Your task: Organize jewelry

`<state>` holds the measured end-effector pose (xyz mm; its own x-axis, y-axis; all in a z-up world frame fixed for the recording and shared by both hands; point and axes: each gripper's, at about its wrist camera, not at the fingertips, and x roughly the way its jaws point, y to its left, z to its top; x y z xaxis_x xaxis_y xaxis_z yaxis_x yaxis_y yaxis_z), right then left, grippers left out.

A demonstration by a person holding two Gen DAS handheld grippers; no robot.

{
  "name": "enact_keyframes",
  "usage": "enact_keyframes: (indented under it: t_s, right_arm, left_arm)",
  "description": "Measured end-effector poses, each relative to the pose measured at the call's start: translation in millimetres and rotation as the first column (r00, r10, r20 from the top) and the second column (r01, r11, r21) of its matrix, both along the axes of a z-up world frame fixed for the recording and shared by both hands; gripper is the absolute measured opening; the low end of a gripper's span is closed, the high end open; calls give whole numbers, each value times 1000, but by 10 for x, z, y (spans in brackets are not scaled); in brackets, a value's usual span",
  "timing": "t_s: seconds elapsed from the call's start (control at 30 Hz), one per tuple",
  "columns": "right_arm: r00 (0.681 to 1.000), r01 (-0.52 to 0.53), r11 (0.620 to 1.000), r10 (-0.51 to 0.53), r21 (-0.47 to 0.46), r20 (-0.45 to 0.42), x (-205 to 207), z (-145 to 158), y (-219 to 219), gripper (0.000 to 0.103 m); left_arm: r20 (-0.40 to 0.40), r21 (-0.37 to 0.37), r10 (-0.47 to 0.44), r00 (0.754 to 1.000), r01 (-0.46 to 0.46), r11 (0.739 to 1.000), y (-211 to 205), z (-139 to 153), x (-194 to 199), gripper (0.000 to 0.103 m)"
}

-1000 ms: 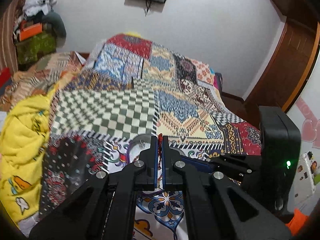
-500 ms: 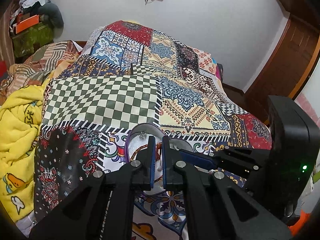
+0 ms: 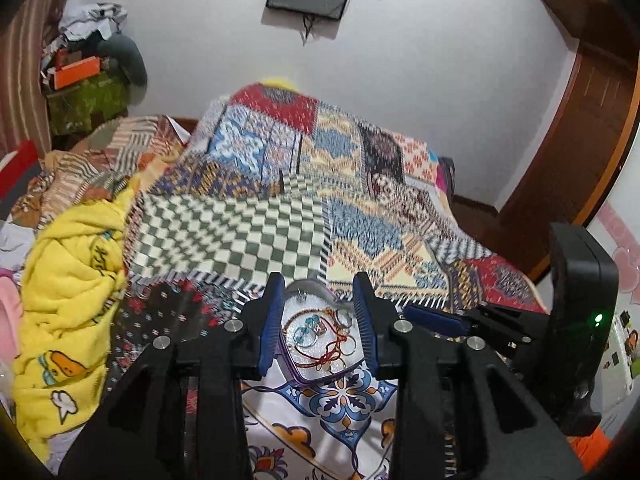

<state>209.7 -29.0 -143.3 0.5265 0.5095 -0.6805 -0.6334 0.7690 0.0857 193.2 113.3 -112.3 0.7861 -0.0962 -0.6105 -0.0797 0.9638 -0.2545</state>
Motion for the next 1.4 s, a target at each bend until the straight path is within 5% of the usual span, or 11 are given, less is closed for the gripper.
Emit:
enact_keyframes:
  t_s: [0.3,0.47,0.6,0.73,0.8,0.97,1.07,1.4]
  right_arm:
    - [971,50,984,-88,170,222,-674,994,-419,36]
    - [921,39,961,-141,274,364,-1255,1441,-644,37]
    - [878,46,942,-196,332,436,-1602,1599,-727,48]
    - [851,60,928,-240,368,467,-1804,1637,-775,61]
    - [832,81,922,-272,378,484,-1881,1637,-780,75]
    - [795,123,914,-324,387,513,-1935,1625,-766,103]
    - [786,141,914,-336,379,518,-1943,1612,-749,103]
    - [806,135,928,-306,347,507,-2001,1525,-776,103]
  left_arm:
    - [157,39,25,987,-31,999,-84,673,-616,33]
    - [301,100,23,953,-55,993,-287,1102,-1178,39]
    - [400,131,10,916,-68,989,-438,1354,-1578,41]
    - [486,172,20,874,-118,978,-587,1496,-1928,52]
    - [516,176,32,856,-142,974,-628,1532,-2080,61]
    - [548,160,54,835,-168,973,-619,1557,-2260,90]
    - [546,165,66,835,-184,969,-608,1545,-2291,100]
    - [523,177,80,849,-200,964,-644,1499,-2307,101]
